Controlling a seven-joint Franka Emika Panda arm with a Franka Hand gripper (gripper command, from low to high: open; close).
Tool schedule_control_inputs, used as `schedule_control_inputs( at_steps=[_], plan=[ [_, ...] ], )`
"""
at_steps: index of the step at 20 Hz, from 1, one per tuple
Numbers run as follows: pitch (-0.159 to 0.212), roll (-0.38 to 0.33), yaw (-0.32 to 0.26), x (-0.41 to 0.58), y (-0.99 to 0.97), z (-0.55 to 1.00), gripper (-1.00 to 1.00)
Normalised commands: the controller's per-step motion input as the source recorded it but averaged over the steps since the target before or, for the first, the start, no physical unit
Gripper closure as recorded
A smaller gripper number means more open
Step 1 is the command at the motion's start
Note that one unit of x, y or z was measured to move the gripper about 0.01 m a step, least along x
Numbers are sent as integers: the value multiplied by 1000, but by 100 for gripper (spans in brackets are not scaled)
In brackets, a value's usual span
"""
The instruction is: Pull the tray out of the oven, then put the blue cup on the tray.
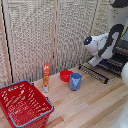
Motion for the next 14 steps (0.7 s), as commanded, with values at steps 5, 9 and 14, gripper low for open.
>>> schedule_control_inputs(
  at_steps=[5, 9, 14],
  plan=[
    [-123, 0, -85, 134, 957, -577, 100],
    [-71, 0, -64, 94, 927, -225, 100],
    [-34, 7, -26, 0, 918, 21, 100]
  ],
)
